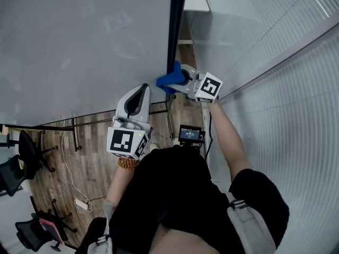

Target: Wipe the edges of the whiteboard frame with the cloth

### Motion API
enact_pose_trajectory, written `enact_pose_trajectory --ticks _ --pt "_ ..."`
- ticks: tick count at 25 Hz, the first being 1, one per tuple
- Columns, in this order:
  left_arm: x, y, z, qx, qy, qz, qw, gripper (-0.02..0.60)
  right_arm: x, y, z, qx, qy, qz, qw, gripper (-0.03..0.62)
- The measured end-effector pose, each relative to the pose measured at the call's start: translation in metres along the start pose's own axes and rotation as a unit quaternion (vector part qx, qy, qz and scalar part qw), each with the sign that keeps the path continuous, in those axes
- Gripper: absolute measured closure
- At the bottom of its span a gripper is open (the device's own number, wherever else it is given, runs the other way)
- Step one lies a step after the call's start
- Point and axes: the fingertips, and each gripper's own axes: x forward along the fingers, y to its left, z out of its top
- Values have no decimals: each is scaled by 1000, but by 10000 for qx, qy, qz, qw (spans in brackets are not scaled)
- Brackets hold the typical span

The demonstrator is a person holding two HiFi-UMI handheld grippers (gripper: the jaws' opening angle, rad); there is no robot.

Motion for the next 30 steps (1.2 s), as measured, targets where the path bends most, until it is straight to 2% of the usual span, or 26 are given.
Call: enact_pose_trajectory --ticks 8,13,18,21,25,30 --pt "0 -4 -5 -44 18 -43 10000 580 -9 -4 -22 -309 305 -517 9977 439" --pt "-1 -5 -8 -60 13 -62 10000 580 -19 -4 -39 -534 464 -1137 9910 445" --pt "-2 -9 -14 -87 43 -126 9999 580 -20 -5 -40 -618 345 -1750 9820 444" --pt "-2 -12 -14 -99 29 -157 9998 580 -23 -6 -39 -721 269 -2200 9725 444" --pt "-15 -13 -13 -95 21 -182 9998 580 -24 0 -40 -777 -2 -2922 9532 442" --pt "-24 -8 -22 -52 11 -135 9999 580 -28 -1 -45 -1021 -126 -3274 9393 450"
